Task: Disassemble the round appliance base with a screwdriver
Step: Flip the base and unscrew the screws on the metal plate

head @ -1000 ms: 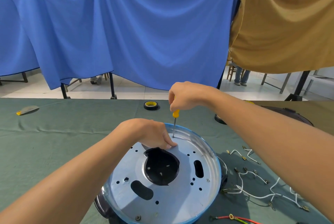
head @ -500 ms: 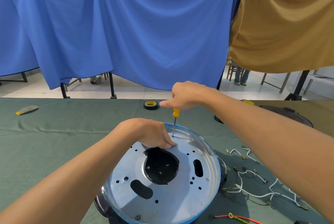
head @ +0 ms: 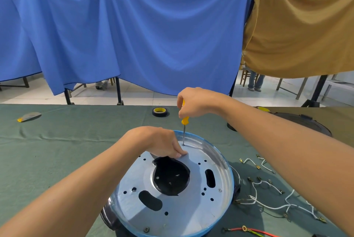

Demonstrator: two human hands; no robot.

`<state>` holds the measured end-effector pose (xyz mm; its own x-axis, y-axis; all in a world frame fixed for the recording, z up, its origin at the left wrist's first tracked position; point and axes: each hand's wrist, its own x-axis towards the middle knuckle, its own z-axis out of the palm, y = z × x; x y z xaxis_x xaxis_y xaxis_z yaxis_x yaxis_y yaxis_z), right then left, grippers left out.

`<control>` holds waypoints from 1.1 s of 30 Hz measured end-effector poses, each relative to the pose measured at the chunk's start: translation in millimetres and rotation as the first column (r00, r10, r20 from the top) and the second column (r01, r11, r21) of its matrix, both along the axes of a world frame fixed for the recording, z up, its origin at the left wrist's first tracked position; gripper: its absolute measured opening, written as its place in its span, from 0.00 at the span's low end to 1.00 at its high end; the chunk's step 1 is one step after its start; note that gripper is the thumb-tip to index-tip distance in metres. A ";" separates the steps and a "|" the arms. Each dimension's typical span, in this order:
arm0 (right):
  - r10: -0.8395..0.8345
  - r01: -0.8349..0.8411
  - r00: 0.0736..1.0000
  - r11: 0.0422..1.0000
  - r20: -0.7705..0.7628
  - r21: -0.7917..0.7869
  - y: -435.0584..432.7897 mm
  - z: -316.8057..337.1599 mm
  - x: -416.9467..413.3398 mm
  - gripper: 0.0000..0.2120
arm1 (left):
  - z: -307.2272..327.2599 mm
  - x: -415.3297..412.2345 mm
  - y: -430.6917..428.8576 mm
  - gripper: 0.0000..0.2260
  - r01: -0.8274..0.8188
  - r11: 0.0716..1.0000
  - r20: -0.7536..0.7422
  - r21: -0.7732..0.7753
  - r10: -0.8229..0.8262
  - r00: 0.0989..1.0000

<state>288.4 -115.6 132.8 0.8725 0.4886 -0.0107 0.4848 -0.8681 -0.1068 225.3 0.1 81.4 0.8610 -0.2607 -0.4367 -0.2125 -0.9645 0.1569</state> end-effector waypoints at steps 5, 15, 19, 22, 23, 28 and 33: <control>-0.072 0.072 0.991 0.997 0.113 0.004 0.1 -5.4 2.5 0.23 | 1.2 -1.4 -0.3 0.16 0.000 1.000 0.010 0.008 0.000 1.000; -0.097 0.093 0.991 0.995 0.092 0.044 -1.4 -8.5 5.7 0.23 | 2.3 -4.3 -0.2 0.16 -0.001 1.000 0.025 0.010 0.000 1.000; -0.070 0.067 0.997 0.992 0.026 0.103 -2.5 -8.1 8.4 0.09 | 2.5 -4.2 0.0 0.17 -0.004 1.000 0.021 0.003 0.004 1.000; -0.068 0.068 0.998 0.994 0.007 0.081 -3.0 -4.6 6.0 0.16 | 1.6 -4.1 0.4 0.17 -0.004 1.000 0.022 0.004 0.004 1.000; -0.092 0.089 0.995 0.994 0.040 0.066 -3.4 -5.8 6.3 0.20 | 1.2 -3.9 0.5 0.16 -0.003 1.000 0.022 0.006 0.003 1.000; -0.066 0.064 0.998 0.994 0.015 0.089 -2.5 -7.6 8.3 0.14 | 1.0 -3.4 0.1 0.17 -0.001 1.000 0.014 0.002 0.001 1.000; -0.066 0.066 0.997 0.998 0.031 0.012 -5.1 -3.6 7.2 0.21 | 1.3 -4.2 -1.0 0.17 0.004 1.000 0.018 0.005 -0.004 1.000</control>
<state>295.5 -120.7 129.2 0.9028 0.4296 0.0217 0.4294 -0.8973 -0.1022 221.1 -0.8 82.7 0.8678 -0.2621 -0.4222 -0.2190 -0.9643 0.1486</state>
